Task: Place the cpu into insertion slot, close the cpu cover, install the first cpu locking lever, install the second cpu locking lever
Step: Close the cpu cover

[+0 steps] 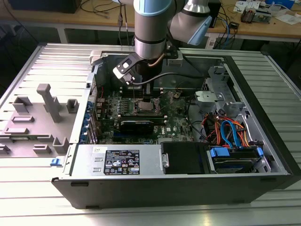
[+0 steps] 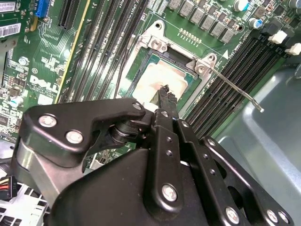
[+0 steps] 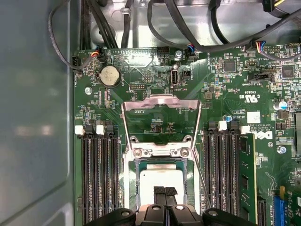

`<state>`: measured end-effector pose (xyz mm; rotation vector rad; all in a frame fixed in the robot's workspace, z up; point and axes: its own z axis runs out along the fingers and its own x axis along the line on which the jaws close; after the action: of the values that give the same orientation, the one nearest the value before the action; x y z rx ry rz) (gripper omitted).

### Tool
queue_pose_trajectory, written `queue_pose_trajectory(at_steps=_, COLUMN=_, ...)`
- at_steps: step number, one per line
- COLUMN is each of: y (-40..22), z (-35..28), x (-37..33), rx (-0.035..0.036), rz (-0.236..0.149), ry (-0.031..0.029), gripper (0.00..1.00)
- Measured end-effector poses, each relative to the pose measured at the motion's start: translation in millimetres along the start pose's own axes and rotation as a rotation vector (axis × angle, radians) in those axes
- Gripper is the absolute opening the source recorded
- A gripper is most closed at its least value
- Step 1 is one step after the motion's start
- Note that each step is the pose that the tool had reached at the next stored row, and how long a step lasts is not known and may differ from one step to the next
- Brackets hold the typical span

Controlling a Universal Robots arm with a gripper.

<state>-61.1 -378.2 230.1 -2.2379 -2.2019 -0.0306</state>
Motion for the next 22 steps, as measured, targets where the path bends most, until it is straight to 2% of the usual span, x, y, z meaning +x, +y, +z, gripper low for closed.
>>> queue_pose_trajectory(at_steps=9, y=0.0, z=-0.4, x=0.0, rx=0.0003, rz=-0.007, ry=-0.0001, gripper=0.11)
queue_pose_trajectory(at_steps=22, y=0.1, z=-4.3, x=0.0, rx=0.0002, rz=-0.007, ry=-0.0001, gripper=0.11)
